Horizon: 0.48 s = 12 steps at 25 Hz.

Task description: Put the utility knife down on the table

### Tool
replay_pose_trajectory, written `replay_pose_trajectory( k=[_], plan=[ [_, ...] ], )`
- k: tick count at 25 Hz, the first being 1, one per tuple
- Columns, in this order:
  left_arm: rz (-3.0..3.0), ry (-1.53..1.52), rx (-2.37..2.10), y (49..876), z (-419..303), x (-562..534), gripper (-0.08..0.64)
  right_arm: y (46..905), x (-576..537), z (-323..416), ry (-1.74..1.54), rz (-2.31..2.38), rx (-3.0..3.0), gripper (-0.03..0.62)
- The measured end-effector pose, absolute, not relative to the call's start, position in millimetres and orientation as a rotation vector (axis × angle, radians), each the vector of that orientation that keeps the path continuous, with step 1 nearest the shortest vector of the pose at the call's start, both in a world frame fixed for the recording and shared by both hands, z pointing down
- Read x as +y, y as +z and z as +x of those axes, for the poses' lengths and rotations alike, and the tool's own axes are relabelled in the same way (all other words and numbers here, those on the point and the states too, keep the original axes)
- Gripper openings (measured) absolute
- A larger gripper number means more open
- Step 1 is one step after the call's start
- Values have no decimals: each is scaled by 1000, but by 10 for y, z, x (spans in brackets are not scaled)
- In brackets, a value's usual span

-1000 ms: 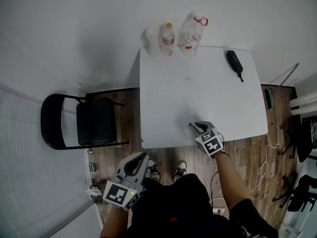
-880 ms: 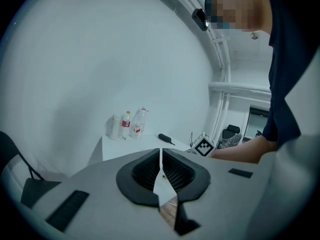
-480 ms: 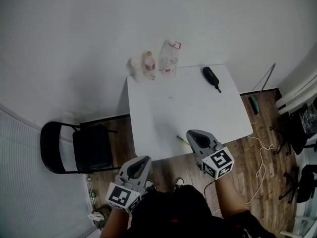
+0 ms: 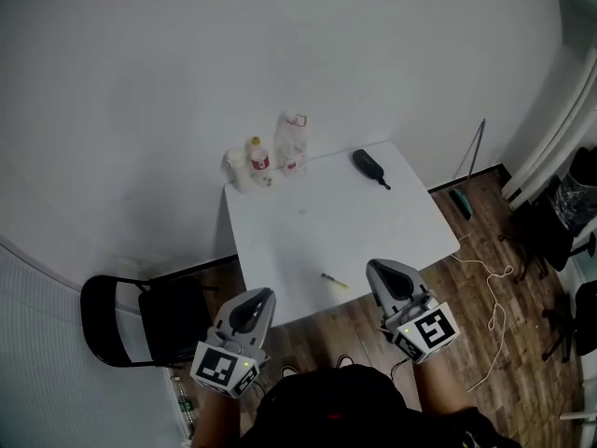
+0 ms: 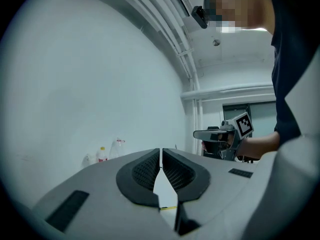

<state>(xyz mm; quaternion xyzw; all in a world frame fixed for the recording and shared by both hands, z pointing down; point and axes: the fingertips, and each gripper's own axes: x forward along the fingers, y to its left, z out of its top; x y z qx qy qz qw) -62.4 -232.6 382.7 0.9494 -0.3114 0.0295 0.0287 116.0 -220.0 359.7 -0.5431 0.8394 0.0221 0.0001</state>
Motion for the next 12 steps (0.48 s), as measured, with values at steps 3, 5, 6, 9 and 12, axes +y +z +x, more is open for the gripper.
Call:
replay_pose_trajectory(
  k=[3,5,6,9,12],
  plan=[
    [2949,65,-927,3754,-544,-2320,35,3402,-2105,1215,100,-1716,2582,23],
    [2955,75,-904,3769,-501,-2292,35,3333,-2046,1226,97,-1720,2560,23],
    [2958,80,-893,3778,-482,-2276,35,3320,-2021,1235,98,-1726,2557,23],
    [2969,81,-875,3777,-447,-2245,35,3326,-1979,1255,114,-1742,2562,23],
    [2972,73,-870,3755,-435,-2249,35,3265,-1995,1226,116,-1715,2554,23]
  ],
)
